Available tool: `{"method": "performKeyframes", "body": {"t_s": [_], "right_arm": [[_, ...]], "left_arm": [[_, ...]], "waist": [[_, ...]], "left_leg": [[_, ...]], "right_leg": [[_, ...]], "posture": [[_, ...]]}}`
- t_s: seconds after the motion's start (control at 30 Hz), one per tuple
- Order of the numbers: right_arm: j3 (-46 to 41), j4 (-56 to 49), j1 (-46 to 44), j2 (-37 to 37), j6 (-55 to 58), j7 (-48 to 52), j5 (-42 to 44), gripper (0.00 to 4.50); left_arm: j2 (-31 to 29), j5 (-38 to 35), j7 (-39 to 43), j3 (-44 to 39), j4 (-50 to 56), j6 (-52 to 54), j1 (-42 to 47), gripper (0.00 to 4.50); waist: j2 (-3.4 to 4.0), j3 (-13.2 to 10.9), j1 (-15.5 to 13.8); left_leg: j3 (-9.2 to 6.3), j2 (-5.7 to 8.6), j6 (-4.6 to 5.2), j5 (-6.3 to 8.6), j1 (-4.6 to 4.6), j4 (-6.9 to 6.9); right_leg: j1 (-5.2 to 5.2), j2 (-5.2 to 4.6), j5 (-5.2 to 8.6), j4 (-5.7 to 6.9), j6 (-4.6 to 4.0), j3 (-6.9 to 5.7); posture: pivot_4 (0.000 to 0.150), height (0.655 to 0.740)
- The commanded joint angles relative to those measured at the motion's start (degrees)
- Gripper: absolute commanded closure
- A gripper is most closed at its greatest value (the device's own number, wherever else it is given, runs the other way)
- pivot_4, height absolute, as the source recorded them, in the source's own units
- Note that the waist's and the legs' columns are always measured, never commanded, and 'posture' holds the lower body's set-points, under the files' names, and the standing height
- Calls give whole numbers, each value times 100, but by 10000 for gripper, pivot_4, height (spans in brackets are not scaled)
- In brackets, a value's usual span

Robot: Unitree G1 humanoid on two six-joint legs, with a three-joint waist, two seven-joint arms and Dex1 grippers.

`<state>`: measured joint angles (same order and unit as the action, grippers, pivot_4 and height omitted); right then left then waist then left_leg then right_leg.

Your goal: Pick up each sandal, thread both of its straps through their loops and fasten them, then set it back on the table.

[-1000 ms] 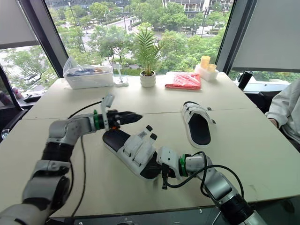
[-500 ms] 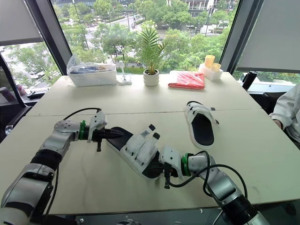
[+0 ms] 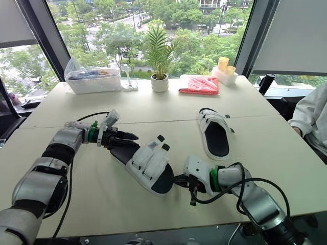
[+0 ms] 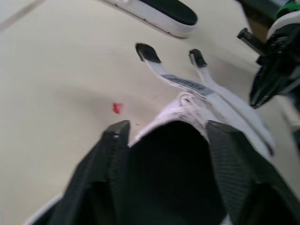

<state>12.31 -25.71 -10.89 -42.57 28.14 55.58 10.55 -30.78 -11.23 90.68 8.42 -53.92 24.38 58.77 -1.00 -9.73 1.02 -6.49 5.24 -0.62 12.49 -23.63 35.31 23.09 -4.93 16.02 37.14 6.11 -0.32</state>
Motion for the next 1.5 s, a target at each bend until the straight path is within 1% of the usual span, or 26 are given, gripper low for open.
{"method": "performKeyframes", "body": {"t_s": [0.03, 0.07, 0.23, 0.33, 0.43, 0.57, 0.6, 0.8, 0.83, 0.9, 1.0, 1.1, 1.17, 1.23, 1.33, 1.37, 1.4, 1.43, 1.47, 1.5], "right_arm": [[-403, -634, 41, -249, 62, -46, 117, 45000], [-506, -757, 56, -336, 92, -76, 113, 45000], [-946, -1220, 56, -581, 417, -194, 277, 45000], [-999, -1348, 87, -674, 526, -262, 271, 45000], [-976, -1413, 105, -687, 591, -325, 270, 45000], [-961, -1425, 142, -678, 647, -393, 259, 45000], [-959, -1430, 163, -683, 655, -408, 256, 45000], [-963, -1452, 226, -692, 669, -475, 248, 45000], [-957, -1453, 237, -687, 672, -494, 242, 45000], [-950, -1471, 275, -671, 678, -538, 236, 45000], [-946, -1489, 318, -643, 696, -605, 238, 45000], [-935, -1480, 378, -631, 674, -663, 226, 45000], [-919, -1464, 382, -614, 667, -693, 232, 45000], [-873, -1432, 353, -592, 650, -716, 225, 45000], [-783, -1334, 264, -535, 587, -747, 200, 45000], [-742, -1291, 220, -511, 560, -752, 186, 45000], [-715, -1265, 193, -499, 542, -756, 178, 45000], [-678, -1230, 152, -484, 518, -755, 174, 45000], [-636, -1187, 104, -466, 489, -751, 170, 45000], [-602, -1150, 61, -455, 466, -743, 167, 45000]], "left_arm": [[-122, -411, 182, 302, 84, 950, 203, 1487], [-145, -536, 182, 457, 103, 1147, 212, 628], [-158, -940, 182, 1003, 32, 1633, 293, 628], [-132, -1191, 182, 1344, 82, 1910, 350, 628], [14, -1382, 182, 1533, 5, 2041, 449, 628], [107, -1829, 182, 1945, 230, 2268, 545, 628], [121, -1921, 182, 2082, 294, 2288, 558, 5764], [341, -2231, 182, 2692, 357, 2210, 668, 5764], [421, -2209, 182, 2736, 294, 2144, 699, 8141], [545, -2213, 182, 2760, 210, 2107, 758, 14844], [631, -2288, 182, 2655, 155, 2208, 821, 29396], [617, -2455, 182, 2339, 116, 2534, 876, 44464], [611, -2499, 182, 2091, 53, 2739, 903, 44840], [706, -2387, 165, 1590, -301, 2900, 1036, 44840], [887, -2796, -1336, 99, -1120, 3056, 1396, 44840], [967, -3079, -2257, -571, -1424, 2840, 1494, 44840], [1029, -3221, -2870, -1039, -1591, 2681, 1542, 44840], [1134, -3453, -3762, -1616, -1768, 2260, 1551, 44840], [1289, -3662, -4708, -2178, -1858, 1576, 1515, 44840], [1436, -3785, -5460, -2617, -1887, 1001, 1475, 44840]], "waist": [[-1, -3, 1], [-1, -5, -7], [-5, -7, -32], [-6, -8, -42], [-6, -8, -46], [-6, -8, -42], [-6, -8, -41], [-5, -8, -43], [-5, -8, -43], [-5, -8, -53], [-5, -8, -47], [-5, -9, -43], [-5, -9, -35], [-5, -9, -36], [-8, -11, -39], [-9, -11, -38], [-9, -11, -40], [-9, -11, -41], [-8, -10, -46], [-7, -10, -52]], "left_leg": [[0, 0, 0, 0, 0, 1], [0, 0, -1, 0, 0, 3], [-2, -1, -1, 0, 0, 15], [-4, -1, -1, 0, -5, 19], [-7, 0, -1, 0, -18, 29], [-9, -1, 2, 2, -43, 53], [-10, -1, 4, 3, -51, 62], [-10, -1, 7, 5, -66, 79], [-10, -1, 7, 5, -66, 79], [-10, 0, 8, 6, -68, 81], [-9, 1, 10, 6, -72, 83], [-9, 1, 10, 6, -74, 83], [-9, 1, 10, 6, -74, 83], [-9, 0, 10, 6, -73, 84], [-10, 1, 10, 6, -73, 87], [-10, 1, 11, 6, -75, 90], [-9, 1, 11, 6, -74, 91], [-10, 2, 10, 6, -74, 93], [-10, 1, 10, 6, -74, 93], [-9, 2, 10, 6, -72, 95]], "right_leg": [[1, 0, 0, 3, 0, 0], [1, -1, 0, 6, 0, 1], [-3, -6, -1, 8, -1, 3], [-1, -12, -1, 7, -1, 6], [4, -15, -1, 7, -2, 8], [20, -15, -1, 11, -2, 6], [24, -15, -2, 14, -2, 6], [31, -16, -2, 16, -3, 6], [31, -16, -2, 16, -3, 6], [30, -17, -2, 16, -3, 6], [34, -17, -2, 16, -3, 6], [36, -16, -2, 17, -3, 6], [37, -15, -2, 18, -3, 5], [37, -12, -2, 19, -3, 5], [39, -4, -2, 23, -2, 2], [40, -5, -2, 27, -1, 1], [40, -6, -2, 29, 0, 2], [41, -9, -2, 31, 0, 2], [41, -14, -3, 32, 0, 3], [40, -18, -3, 34, 1, 4]], "posture": [[1500, 7400], [1500, 7400], [1500, 7400], [1500, 7400], [1500, 7400], [1500, 7400], [1500, 7400], [1500, 7400], [1500, 7400], [1500, 7400], [1500, 7400], [1500, 7400], [1500, 7400], [1500, 7400], [1500, 7400], [1500, 7400], [1500, 7400], [1500, 7400], [1500, 7400], [1500, 7400]]}}
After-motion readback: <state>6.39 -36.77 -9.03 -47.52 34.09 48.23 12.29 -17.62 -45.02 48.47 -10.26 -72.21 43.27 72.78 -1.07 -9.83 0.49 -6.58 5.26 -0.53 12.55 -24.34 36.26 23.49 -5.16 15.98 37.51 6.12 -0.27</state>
